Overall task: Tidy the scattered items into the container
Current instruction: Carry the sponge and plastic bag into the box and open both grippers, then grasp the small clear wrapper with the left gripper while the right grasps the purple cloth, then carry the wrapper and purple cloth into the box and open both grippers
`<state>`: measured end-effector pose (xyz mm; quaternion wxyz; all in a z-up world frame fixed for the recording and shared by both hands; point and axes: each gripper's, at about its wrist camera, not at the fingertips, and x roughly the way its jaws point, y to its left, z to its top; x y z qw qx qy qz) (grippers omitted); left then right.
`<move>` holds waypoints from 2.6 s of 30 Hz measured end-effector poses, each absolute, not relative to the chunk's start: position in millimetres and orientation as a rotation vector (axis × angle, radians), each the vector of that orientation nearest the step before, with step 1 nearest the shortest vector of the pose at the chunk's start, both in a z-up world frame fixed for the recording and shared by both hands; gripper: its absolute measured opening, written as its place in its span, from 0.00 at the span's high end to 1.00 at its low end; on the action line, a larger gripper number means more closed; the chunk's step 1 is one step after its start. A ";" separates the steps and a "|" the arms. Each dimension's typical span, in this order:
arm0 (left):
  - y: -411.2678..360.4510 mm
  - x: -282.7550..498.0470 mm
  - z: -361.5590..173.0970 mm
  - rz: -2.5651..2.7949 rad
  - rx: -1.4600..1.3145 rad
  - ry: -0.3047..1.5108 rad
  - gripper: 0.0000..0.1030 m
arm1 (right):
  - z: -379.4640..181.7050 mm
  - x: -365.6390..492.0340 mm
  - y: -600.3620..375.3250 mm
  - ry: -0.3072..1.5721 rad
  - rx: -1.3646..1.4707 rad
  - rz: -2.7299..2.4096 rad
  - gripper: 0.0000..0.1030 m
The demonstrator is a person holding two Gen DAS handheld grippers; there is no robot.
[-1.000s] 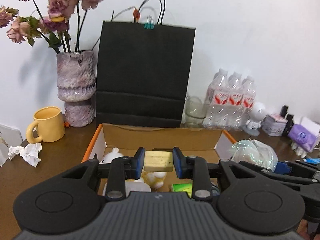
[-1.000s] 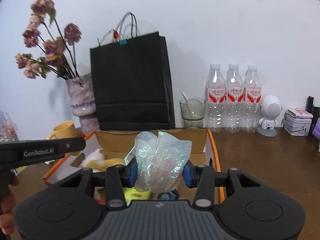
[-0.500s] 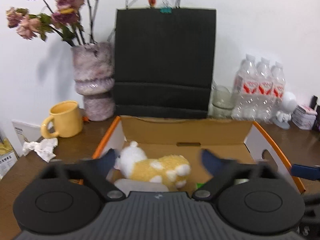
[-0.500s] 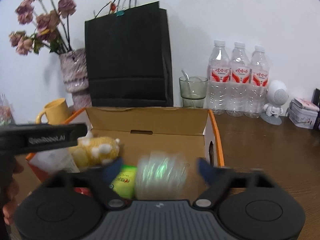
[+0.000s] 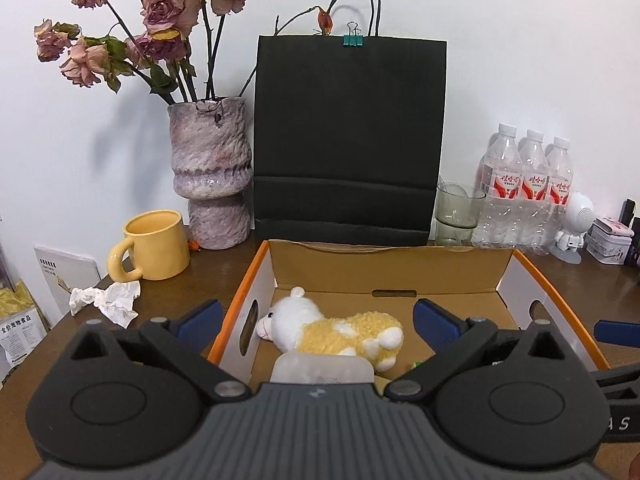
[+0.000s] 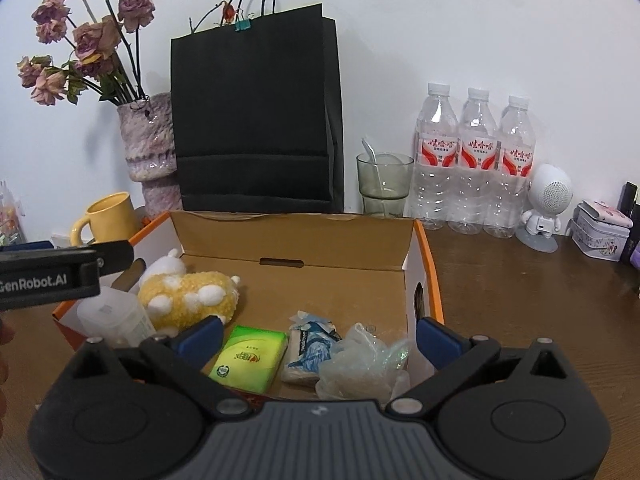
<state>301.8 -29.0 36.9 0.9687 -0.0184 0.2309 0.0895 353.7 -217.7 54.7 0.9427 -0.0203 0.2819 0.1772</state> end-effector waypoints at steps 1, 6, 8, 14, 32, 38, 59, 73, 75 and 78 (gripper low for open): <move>-28.8 301.7 36.4 0.179 -0.039 0.468 0.00 | 54.6 353.5 -217.5 0.575 -0.043 0.362 0.00; -29.7 298.6 34.6 0.171 -0.041 0.472 0.00 | 54.0 353.7 -217.0 0.577 -0.045 0.361 0.00; -29.4 296.0 35.5 0.165 -0.043 0.468 0.00 | 54.3 353.3 -216.9 0.578 -0.045 0.360 0.00; -25.4 278.8 40.3 0.151 -0.049 0.450 0.00 | 61.8 340.4 -218.5 0.546 -0.048 0.349 0.00; 20.5 190.3 49.5 0.132 -0.098 0.416 0.00 | 72.3 247.1 -229.6 0.480 -0.025 0.326 0.00; 46.1 169.3 22.9 0.136 -0.096 0.474 0.00 | 51.6 222.5 -213.9 0.518 -0.050 0.347 0.00; 53.1 206.0 -48.1 0.042 -0.022 0.640 0.76 | 8.9 225.7 -172.0 0.578 -0.053 0.384 0.56; 58.5 192.0 -42.3 0.007 -0.085 0.589 0.89 | 23.7 218.7 -200.4 0.487 0.094 0.393 0.87; 57.4 189.3 -41.1 0.009 -0.091 0.582 0.89 | 27.9 217.3 -205.5 0.467 0.121 0.397 0.93; 55.1 185.1 -39.8 0.010 -0.101 0.573 0.89 | 35.7 216.4 -213.7 0.434 0.159 0.400 0.93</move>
